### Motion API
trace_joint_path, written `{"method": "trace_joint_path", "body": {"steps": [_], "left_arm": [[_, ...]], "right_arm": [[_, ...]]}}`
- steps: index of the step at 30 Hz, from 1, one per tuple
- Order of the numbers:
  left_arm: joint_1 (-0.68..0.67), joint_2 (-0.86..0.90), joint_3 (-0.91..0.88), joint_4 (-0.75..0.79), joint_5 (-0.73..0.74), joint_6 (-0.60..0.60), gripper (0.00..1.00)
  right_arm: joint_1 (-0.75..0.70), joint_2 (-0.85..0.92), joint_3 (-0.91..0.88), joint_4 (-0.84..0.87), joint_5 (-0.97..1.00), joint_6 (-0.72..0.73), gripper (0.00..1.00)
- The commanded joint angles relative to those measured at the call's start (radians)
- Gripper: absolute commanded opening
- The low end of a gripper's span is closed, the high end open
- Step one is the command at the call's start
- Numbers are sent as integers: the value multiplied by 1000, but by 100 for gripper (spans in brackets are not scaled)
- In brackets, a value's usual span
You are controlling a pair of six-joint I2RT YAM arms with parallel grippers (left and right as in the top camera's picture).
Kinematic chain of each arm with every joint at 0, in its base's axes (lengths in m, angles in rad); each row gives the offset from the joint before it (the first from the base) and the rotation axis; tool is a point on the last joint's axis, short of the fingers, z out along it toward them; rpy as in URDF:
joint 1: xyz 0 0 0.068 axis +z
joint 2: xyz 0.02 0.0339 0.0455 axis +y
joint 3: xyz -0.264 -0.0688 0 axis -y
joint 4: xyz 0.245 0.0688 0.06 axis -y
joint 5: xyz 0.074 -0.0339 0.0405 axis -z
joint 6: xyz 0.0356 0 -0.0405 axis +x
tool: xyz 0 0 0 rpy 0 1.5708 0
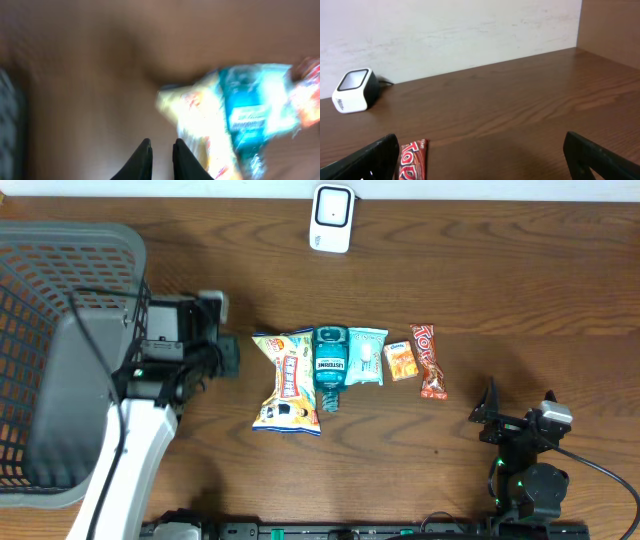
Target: Scan the item barcode
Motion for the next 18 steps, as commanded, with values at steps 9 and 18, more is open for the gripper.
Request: {"method": "trace_joint_path", "body": {"steps": [9,18], "left_arm": [[2,-226,264,359,-450,-31,41],[2,-346,275,463,-601,86,51]], "right_arm": [[0,0,-1,-3,-2,-14,99],[0,0,-1,-3,-2,-14,99]]}}
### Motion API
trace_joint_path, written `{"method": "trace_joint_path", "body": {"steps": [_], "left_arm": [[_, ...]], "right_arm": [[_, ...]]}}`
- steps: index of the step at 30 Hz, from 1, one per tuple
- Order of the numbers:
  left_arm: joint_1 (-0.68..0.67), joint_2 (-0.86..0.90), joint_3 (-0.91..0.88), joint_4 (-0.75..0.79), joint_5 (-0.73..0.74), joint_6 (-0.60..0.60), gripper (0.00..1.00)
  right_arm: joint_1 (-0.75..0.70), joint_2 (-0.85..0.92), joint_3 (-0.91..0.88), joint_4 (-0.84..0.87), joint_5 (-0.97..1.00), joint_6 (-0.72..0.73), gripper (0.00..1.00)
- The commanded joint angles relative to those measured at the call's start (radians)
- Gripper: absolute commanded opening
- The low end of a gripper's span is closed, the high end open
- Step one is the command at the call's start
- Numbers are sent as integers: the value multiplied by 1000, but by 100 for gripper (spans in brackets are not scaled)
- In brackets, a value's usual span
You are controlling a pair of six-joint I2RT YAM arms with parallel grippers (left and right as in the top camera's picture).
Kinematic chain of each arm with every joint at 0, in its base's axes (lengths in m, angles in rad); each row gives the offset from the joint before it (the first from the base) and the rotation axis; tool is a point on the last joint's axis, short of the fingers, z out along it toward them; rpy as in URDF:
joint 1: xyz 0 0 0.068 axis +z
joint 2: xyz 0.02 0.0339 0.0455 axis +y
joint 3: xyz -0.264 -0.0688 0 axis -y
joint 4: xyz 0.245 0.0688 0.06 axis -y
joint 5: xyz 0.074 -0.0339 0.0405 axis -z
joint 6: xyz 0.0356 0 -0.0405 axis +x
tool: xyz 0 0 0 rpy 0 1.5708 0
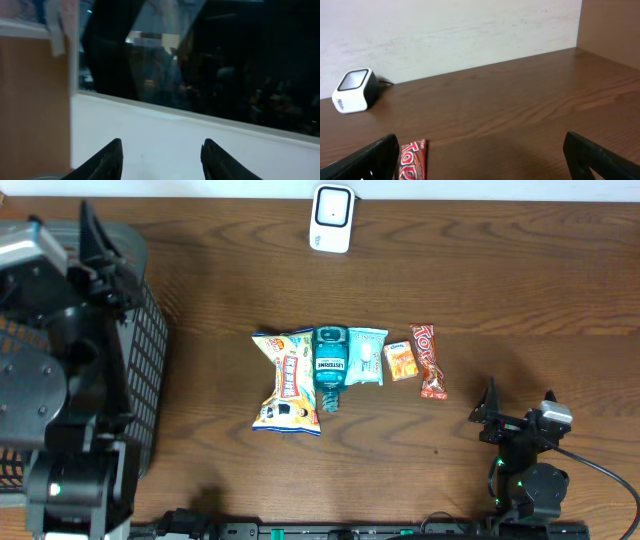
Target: Scan the item barcode
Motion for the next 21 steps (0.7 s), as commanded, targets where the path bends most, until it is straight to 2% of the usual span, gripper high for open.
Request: {"method": "trace_joint_path", "body": {"steps": [1,5,12,21], "left_arm": [[2,-56,12,-57,-67,87,51],[2,-132,7,-181,-42,122,51],[2,-367,0,-304,229,121,51],[3,-648,-1,-362,253,79,52]], "right_arm": [[0,0,-1,-4,-2,-15,99],[0,0,-1,-4,-2,-15,99],[0,0,-1,-4,-2,-15,99],[0,0,-1,-4,-2,-15,99]]}}
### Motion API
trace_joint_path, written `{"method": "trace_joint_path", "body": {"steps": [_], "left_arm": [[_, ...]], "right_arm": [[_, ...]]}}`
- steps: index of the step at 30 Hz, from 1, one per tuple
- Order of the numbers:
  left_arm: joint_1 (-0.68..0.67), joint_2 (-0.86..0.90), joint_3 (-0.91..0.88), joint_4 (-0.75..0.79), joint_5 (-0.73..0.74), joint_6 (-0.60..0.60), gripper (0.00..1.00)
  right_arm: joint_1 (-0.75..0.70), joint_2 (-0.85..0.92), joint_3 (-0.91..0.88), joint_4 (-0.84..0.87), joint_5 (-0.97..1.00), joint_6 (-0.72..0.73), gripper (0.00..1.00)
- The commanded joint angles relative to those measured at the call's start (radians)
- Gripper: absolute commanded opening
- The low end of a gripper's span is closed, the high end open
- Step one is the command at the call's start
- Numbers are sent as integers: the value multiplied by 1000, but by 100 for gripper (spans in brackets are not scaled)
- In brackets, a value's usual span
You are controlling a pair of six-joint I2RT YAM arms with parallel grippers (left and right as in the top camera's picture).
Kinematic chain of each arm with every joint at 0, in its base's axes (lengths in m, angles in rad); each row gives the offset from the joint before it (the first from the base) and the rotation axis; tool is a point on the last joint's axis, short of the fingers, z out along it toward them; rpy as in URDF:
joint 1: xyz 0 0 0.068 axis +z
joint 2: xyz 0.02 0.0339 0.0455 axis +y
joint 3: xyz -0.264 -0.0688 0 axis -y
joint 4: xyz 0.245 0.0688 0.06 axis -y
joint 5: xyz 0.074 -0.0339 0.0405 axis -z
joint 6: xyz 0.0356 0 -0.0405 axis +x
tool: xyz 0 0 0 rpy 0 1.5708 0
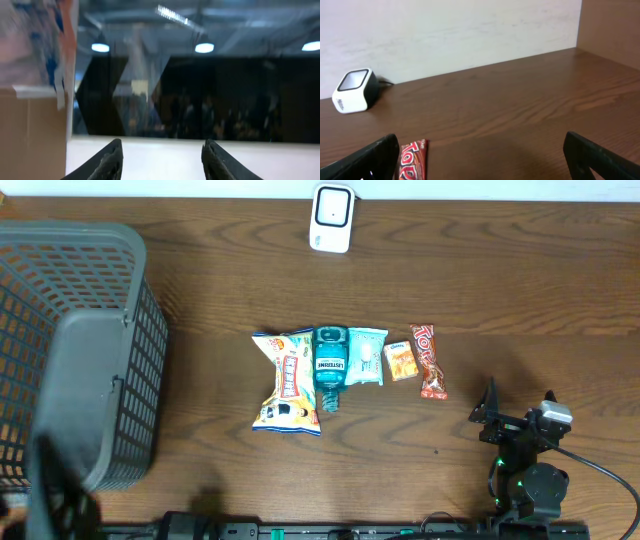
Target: Scan the item barcode
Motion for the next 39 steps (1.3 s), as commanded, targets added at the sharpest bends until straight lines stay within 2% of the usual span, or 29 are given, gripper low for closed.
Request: {"method": "trace_joint_path", "body": {"steps": [1,7,14,18,20,21,22,30,35,39], "left_arm": [[3,-59,1,-26,36,-17,53],[22,-117,-11,-43,37,-33,57],[115,-157,-44,-44,37,-145,63],[151,-152,-44,-21,124,-190,74],[156,-146,-44,17,168,-190,75],[156,-143,-44,35,171,-190,92],[156,-141,-44,50,171,-190,98],[156,-148,-56,6,192,-191,98],[146,-198,-119,1,267,-291,98],[146,-248,-205,22,262,-298,98]], "right_arm": [[0,0,-1,-4,-3,-14,99],[0,0,-1,-4,-3,-14,99],[0,0,-1,-4,-3,-14,99],[0,0,-1,-4,-2,-14,99],[0,0,-1,-4,-3,-14,99],[0,0,-1,-4,-2,-14,99],[0,0,-1,-4,-3,-14,99],[0,0,-1,-4,-3,-14,99],[0,0,-1,-4,-3,-14,99],[0,0,-1,-4,-3,-14,99]]}}
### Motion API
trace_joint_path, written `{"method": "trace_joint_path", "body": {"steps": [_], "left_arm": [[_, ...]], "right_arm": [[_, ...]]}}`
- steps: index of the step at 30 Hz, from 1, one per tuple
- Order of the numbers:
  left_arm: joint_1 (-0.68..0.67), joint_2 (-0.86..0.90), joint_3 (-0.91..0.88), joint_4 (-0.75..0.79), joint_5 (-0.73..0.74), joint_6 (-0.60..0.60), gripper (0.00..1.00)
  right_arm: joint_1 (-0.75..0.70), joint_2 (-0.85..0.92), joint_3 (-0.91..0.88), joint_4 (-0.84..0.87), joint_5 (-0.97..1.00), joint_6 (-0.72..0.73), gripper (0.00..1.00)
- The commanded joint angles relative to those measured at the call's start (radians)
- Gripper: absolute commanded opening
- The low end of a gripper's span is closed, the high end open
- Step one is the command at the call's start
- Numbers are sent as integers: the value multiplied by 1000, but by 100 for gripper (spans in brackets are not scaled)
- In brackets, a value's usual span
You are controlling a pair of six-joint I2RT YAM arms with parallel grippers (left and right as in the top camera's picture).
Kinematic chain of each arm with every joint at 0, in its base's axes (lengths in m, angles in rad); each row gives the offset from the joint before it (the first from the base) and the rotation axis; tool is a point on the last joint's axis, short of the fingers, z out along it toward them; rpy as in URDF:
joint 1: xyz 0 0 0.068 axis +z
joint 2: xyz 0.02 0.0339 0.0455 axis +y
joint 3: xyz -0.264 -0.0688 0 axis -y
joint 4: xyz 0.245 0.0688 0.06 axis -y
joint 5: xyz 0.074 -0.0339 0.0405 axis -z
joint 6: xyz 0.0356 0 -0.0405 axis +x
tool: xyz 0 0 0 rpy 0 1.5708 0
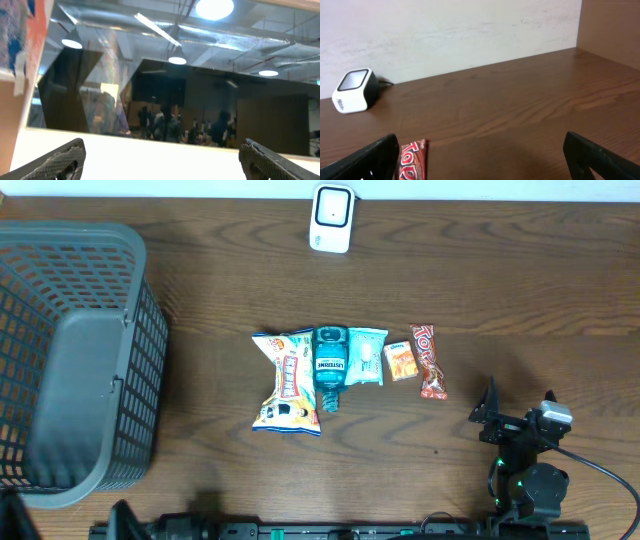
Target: Scan the item barcode
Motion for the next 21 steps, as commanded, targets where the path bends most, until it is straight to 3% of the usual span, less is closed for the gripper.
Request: {"method": "trace_joint_path", "body": {"steps": [1,6,14,21], "left_arm": [[-5,-63,-76,23,30,-39,98],[-42,-81,-147,70,18,-39,98],[-56,-81,-306,154,-192,-39,98],[-56,-77,-441,309,-198,-40,98]], "right_arm": [[0,-1,-1,-4,-2,-14,99],[0,-1,-1,-4,-2,-14,99],[0,-1,-1,-4,-2,-14,99],[0,-1,-1,-3,-2,-14,99]]}}
